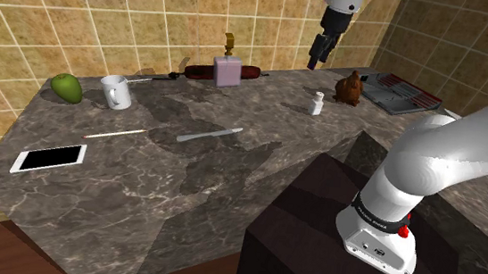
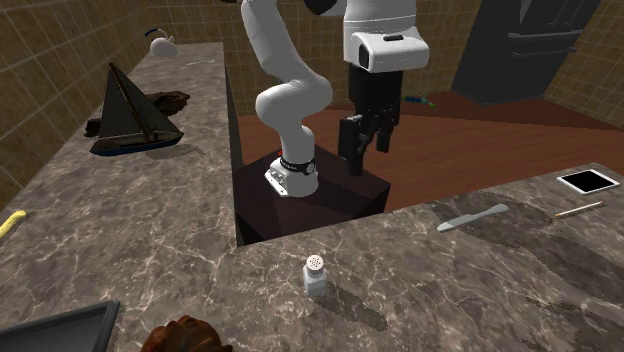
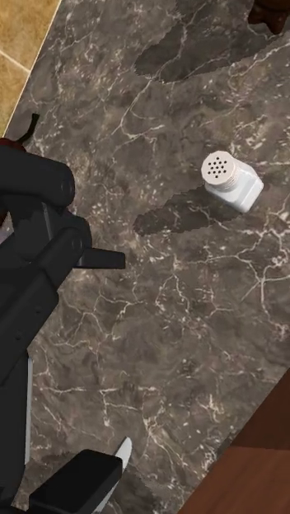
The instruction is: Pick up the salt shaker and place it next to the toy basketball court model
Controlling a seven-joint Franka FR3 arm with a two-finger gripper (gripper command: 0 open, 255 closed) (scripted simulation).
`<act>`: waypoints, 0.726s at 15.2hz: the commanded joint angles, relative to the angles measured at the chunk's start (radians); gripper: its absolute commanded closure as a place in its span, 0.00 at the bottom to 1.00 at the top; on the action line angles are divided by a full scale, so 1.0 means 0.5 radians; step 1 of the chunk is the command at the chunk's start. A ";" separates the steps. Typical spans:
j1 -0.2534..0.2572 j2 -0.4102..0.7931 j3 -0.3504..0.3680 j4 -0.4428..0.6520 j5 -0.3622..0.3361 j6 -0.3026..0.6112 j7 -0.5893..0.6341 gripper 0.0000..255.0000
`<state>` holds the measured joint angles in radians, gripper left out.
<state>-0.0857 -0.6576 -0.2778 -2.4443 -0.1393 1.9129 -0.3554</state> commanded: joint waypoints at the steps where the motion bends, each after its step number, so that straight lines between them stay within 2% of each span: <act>1: -0.024 0.081 -0.073 0.000 -0.031 0.062 -0.062 0.00; 6: -0.068 0.330 -0.256 0.008 -0.079 0.252 -0.212 0.00; 11: -0.091 0.630 -0.441 0.065 -0.070 0.439 -0.382 0.00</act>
<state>-0.1299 -0.3739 -0.4813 -2.4180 -0.1769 2.1133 -0.5302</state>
